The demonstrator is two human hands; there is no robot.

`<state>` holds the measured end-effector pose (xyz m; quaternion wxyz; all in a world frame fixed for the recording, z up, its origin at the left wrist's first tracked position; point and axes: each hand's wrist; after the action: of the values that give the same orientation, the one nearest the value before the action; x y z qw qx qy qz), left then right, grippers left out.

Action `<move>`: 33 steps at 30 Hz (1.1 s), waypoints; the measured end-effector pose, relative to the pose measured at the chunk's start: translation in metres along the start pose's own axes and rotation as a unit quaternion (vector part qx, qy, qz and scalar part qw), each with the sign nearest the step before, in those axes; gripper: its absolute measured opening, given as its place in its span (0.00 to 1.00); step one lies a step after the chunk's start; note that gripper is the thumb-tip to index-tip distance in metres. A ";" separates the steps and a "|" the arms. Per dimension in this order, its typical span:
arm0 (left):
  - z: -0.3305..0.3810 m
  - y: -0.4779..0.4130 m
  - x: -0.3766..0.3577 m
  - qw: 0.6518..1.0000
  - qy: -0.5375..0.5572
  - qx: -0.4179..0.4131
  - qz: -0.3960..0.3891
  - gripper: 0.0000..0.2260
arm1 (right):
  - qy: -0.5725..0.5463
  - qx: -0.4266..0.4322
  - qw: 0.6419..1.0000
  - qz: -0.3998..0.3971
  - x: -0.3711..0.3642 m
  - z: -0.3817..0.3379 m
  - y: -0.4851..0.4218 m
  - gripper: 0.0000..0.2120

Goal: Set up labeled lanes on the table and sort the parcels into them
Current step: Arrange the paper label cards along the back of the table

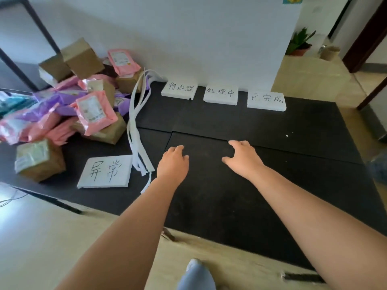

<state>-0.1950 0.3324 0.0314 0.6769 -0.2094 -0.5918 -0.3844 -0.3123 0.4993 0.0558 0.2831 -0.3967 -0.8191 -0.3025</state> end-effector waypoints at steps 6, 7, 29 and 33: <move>-0.076 0.022 0.013 0.998 -0.035 0.048 0.002 0.22 | 0.000 0.041 0.998 -0.042 -0.052 -0.053 0.022 0.29; -0.091 0.023 0.014 0.998 -0.047 0.050 0.005 0.21 | 0.005 0.045 0.998 -0.052 -0.063 -0.064 0.023 0.29; -0.394 -0.042 0.007 0.984 -0.087 0.089 -0.130 0.16 | -0.050 -0.094 0.987 -0.120 -0.322 -0.213 -0.008 0.24; -0.394 -0.043 -0.001 0.976 -0.097 0.091 -0.171 0.20 | -0.051 -0.102 0.984 -0.139 -0.338 -0.207 -0.012 0.20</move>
<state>0.0240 0.0158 -0.0606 0.5562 -0.0791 -0.7143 -0.4173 -0.0981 0.1825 -0.0491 0.1543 -0.3211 -0.8444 -0.4002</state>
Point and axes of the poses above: each hand's wrist, its own y-axis away from the middle knuckle, its own x-axis out of the back of the hand, z = x × y, and after that the axes turned 15 degrees about -y, right-handed
